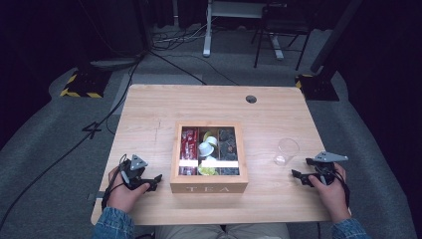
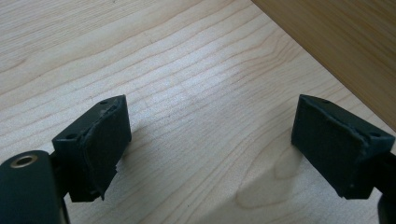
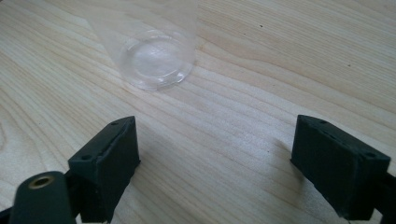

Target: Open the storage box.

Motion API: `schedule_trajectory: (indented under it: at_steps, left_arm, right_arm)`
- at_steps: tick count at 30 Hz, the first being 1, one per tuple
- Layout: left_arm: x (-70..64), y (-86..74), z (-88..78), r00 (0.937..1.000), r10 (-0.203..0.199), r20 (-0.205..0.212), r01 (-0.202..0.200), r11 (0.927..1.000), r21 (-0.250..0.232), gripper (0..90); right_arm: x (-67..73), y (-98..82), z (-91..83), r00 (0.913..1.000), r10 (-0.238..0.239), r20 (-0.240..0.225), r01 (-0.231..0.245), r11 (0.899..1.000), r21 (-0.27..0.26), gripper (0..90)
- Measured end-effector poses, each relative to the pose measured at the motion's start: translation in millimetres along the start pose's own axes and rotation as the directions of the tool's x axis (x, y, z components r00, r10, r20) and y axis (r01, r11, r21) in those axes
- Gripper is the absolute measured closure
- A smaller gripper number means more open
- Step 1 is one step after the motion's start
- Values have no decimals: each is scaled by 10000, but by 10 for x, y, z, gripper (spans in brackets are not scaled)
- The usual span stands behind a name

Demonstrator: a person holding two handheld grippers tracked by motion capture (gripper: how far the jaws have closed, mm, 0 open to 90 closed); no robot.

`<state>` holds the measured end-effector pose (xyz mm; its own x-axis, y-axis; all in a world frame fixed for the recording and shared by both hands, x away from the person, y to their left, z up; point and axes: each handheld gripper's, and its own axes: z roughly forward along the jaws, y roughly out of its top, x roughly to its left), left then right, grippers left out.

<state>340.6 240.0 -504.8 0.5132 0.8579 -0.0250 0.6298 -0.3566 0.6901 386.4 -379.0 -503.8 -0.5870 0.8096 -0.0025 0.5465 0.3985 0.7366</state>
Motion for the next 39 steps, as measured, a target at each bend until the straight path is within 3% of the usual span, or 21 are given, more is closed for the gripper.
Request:
schedule_trajectory:
  at_steps: [11, 22, 39]
  left_arm:
    - [17, 9, -36, 10000, -13, -20, 13, 10000, 75, 192]
    - [-49, 156, -282, 9996, 24, 282, -19, 9998, -175, 242]
    - [-269, 360, -490, 9955, 475, 818, -424, 9971, -640, 239]
  right_arm:
    - [0, 0, 0, 10000, 5, -5, -5, 10000, 1, 148]
    - [0, 0, -1, 10000, 4, 6, -4, 10000, 5, 148]
    - [0, 0, -1, 10000, 4, 1, -4, 10000, 3, 148]
